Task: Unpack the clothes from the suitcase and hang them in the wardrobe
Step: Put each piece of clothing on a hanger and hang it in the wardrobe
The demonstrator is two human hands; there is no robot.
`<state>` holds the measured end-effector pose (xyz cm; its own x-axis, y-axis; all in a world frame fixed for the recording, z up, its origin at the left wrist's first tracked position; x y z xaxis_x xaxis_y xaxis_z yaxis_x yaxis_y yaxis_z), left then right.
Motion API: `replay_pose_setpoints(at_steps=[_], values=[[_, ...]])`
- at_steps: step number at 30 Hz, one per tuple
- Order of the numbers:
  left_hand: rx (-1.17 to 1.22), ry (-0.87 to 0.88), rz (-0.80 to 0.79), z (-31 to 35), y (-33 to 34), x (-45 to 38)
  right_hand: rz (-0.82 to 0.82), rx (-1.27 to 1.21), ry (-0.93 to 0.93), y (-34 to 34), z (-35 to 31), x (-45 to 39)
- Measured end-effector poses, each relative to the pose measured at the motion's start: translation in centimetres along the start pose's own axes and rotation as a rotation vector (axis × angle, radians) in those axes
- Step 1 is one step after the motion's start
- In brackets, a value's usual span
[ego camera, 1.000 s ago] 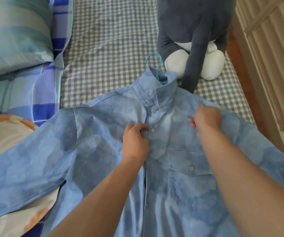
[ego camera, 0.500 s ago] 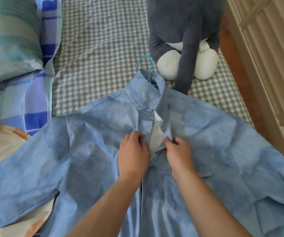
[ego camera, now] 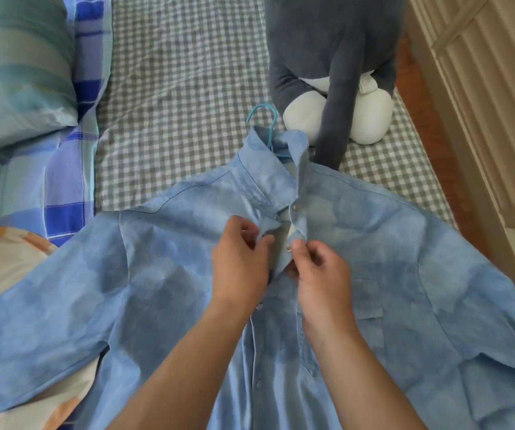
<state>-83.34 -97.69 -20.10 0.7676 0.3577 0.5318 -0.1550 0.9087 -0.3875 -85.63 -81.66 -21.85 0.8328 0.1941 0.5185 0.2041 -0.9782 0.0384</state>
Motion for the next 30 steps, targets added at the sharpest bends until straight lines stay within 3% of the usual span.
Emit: replay_pose_setpoints(at_steps=[4, 8, 12, 17, 30], values=[[0.354, -0.122, -0.085, -1.8, -0.1, 1.5, -0.052, -0.033, -0.005, 1.7, -0.4, -0.2], [0.486, -0.173, -0.152, -3.2, 0.5, 1.7, -0.035, -0.056, 0.033, 2.1, 0.2, -0.2], [0.529, -0.177, -0.138, -3.1, 0.4, 2.0, 0.055, 0.039, 0.039, 1.6, 0.6, -0.4], [0.478, -0.135, -0.147, -2.9, 0.3, 2.1, 0.020, 0.094, 0.029, 2.2, -0.1, 0.0], [0.472, -0.119, -0.135, -2.0, 0.5, 2.9, -0.146, -0.265, 0.200, 3.2, 1.1, 1.5]])
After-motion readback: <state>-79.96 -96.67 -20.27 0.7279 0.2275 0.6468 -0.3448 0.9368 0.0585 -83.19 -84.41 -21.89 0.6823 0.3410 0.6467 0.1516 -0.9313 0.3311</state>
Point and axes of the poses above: each hand's wrist, its own x-axis away from the middle knuckle, its own y-axis out of the palm, z = x × y, the point moved 8 cm from there along -x, towards the middle knuckle, and after that the axes turned 15 degrees about -z, right-handed, at the moved point
